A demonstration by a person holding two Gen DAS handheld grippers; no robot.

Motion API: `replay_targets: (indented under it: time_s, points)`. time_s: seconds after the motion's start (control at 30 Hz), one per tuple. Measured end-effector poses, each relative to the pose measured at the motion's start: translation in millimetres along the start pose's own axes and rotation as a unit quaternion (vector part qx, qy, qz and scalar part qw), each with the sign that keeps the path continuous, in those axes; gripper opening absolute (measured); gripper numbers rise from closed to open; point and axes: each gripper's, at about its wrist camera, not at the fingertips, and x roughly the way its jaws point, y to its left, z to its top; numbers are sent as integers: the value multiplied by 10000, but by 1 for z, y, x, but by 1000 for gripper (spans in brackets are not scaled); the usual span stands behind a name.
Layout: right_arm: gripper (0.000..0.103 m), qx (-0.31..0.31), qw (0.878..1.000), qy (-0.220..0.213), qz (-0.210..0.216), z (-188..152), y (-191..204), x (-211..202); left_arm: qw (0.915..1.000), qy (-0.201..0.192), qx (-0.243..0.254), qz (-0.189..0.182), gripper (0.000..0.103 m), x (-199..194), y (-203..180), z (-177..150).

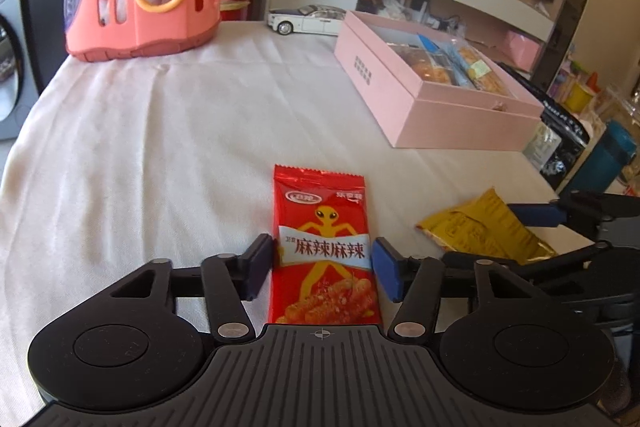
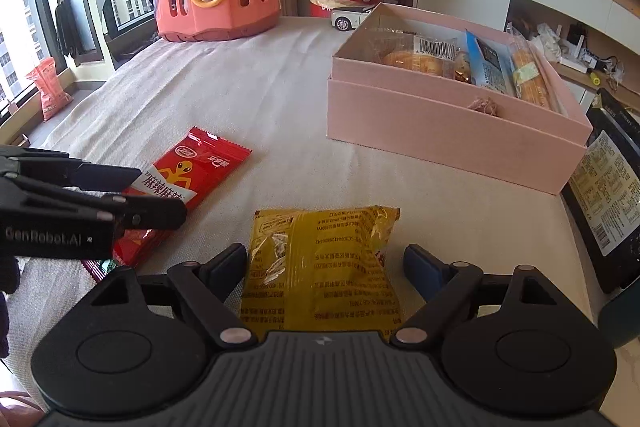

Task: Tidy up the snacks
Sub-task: 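Lift the red packet with the left tool while the right lifts the yellow packet over the box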

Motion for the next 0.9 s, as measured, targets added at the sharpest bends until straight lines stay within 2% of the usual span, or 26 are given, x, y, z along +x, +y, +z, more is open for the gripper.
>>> replay_targets:
  time_s: [0.13,0.23,0.33,0.47,0.53,0.63,0.73,0.9]
  points:
    - [72,-93,10000,-31,-20,-3,-1,-8,9995,-16,285,156,53,-2,-11,-2]
    - [71,-213,9997,-53,-62,-6,-3,-20,9985,-82,514,181,50,-9,-18,-8]
    - [69,-179,9997,-160,-28,-7,-12,-40,9983,-277,498,120,49,-27,-23,-8]
    - [65,-82,9980,-622,11,10,-27,-83,9940,-983,424,-241,48,-75,-35,25]
    - [61,-250,9951,-954,-86,28,-30,-109,9872,-1476,493,-351,49,-100,-44,54]
    - [61,-293,9883,-1480,-210,63,-42,-147,9767,-2016,531,-504,49,-116,-58,100]
    - [61,-132,9811,-1915,-233,95,-63,-174,9736,-2156,356,-663,49,-98,-65,141]
    - [61,185,9778,-2076,-226,129,-101,-178,9801,-1682,-215,-1027,50,-14,-65,190]
